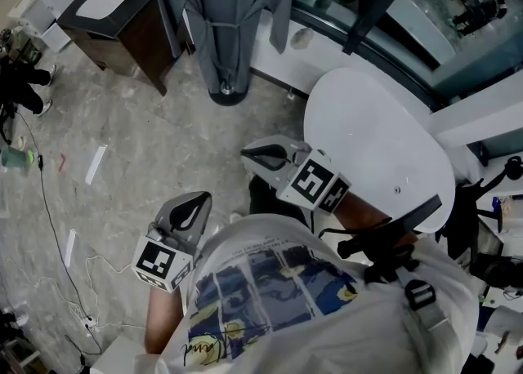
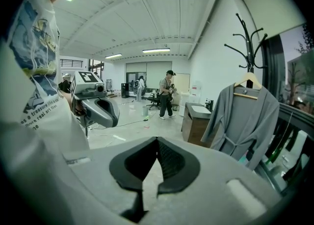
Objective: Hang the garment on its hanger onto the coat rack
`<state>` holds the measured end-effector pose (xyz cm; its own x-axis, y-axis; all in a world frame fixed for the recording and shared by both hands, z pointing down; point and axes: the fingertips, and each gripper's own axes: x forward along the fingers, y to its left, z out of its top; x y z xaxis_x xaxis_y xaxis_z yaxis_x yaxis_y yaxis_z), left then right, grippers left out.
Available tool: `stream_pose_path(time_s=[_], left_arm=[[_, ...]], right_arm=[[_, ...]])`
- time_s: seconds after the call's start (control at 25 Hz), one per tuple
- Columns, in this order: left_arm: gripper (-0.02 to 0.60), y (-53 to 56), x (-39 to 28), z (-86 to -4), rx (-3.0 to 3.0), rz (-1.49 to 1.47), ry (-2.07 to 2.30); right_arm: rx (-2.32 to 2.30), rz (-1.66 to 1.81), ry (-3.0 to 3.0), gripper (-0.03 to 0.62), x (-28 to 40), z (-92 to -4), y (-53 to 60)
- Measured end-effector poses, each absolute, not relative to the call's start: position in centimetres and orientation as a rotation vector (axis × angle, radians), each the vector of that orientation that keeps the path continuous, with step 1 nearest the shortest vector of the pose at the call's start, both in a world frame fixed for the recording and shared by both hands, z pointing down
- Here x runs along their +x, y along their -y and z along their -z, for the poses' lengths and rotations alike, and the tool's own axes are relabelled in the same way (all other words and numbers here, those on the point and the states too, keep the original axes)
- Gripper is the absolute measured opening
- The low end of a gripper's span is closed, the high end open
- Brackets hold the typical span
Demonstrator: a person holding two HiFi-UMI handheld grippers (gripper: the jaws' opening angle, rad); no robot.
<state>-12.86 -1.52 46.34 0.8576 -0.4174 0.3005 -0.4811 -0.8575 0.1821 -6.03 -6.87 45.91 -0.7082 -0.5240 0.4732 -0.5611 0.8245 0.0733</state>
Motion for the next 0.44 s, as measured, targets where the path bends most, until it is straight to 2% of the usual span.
stream_pose_path(time_s=[0.44], left_arm=[[0.003, 3.6, -11.3, -46.5, 2.780, -0.375, 0.652]], right_arm=[[0.803, -0.107, 2.523, 0.002, -4.6, -45.9, 8.9]])
